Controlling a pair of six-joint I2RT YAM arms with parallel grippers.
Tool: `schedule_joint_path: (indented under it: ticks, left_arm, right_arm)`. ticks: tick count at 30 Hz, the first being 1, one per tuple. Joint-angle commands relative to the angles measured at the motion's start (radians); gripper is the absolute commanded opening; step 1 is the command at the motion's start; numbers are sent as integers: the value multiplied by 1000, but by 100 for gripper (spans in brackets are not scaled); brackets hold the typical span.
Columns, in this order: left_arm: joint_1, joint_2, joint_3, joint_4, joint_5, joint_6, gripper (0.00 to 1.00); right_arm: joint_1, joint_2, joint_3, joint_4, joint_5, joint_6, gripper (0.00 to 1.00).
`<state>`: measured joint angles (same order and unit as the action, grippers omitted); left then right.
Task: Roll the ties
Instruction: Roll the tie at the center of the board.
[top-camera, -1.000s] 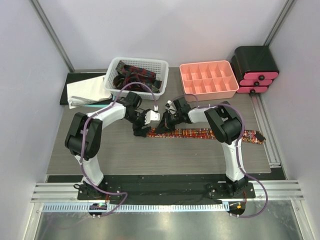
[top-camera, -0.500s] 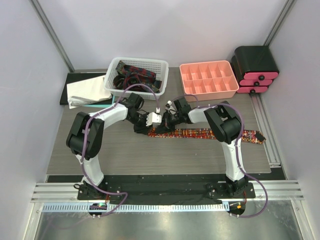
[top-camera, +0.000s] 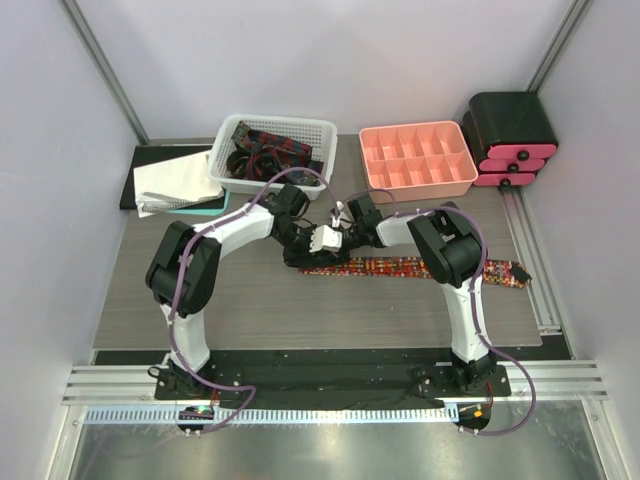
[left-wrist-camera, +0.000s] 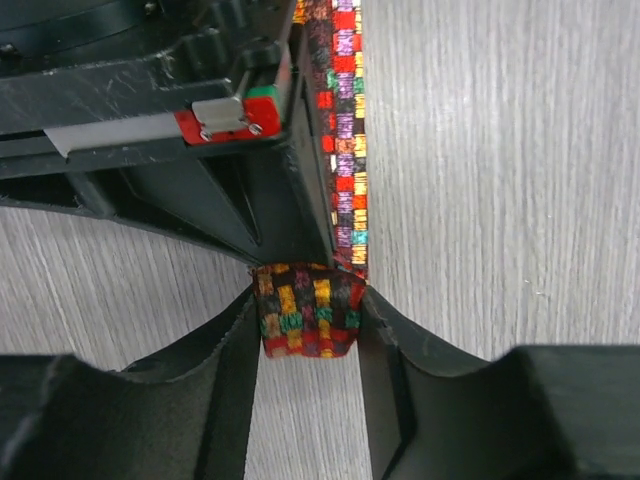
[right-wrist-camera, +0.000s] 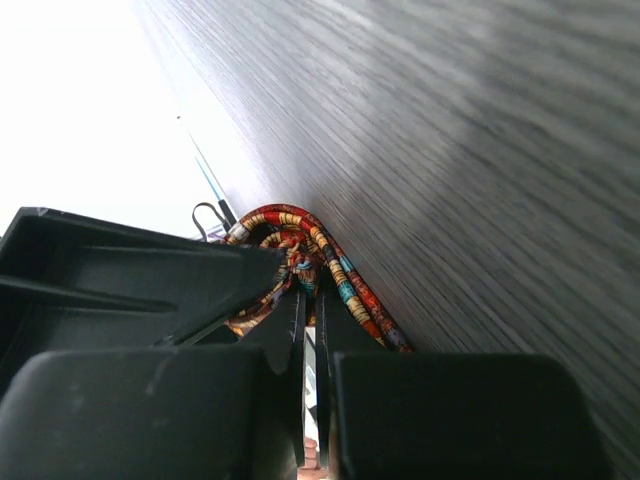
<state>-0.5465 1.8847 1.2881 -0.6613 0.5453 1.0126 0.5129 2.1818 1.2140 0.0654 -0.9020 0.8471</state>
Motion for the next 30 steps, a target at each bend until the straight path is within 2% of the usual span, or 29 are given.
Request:
schedule_joint_path:
  ticks: [1,3,7,13,16,21,27,30]
  left_arm:
    - [-23,65,65,-17,-42,-2,43]
    - [-27,77,68,-34,-76,3,39]
    - [-43,100,82,-55,-103,-11,33]
    - [-61,143,126,-112,-157,-39,31]
    - [-59,149,122,-118,-173,-31,30]
    - [-59,154,125,-124,-177,-29,30]
    - [-59,156,128,-129,-177,-28,30]
    - [-59,154,125,-126,-177,-28,31]
  right_arm:
    - [10,27,-11,-29,64,-10,5]
    - [12,23,-11,-26,55,-10,6]
    - [13,-10,-27,-9,46,-6,15]
    - [13,-96,-50,-32,43,-6,28]
    - [9,-152,-76,-52,43,-13,31]
    - [-5,-208,-110,-55,54,-22,32]
    - [-4,-171,-100,77,72,59,34]
    - [-4,-151,-80,89,87,73,34]
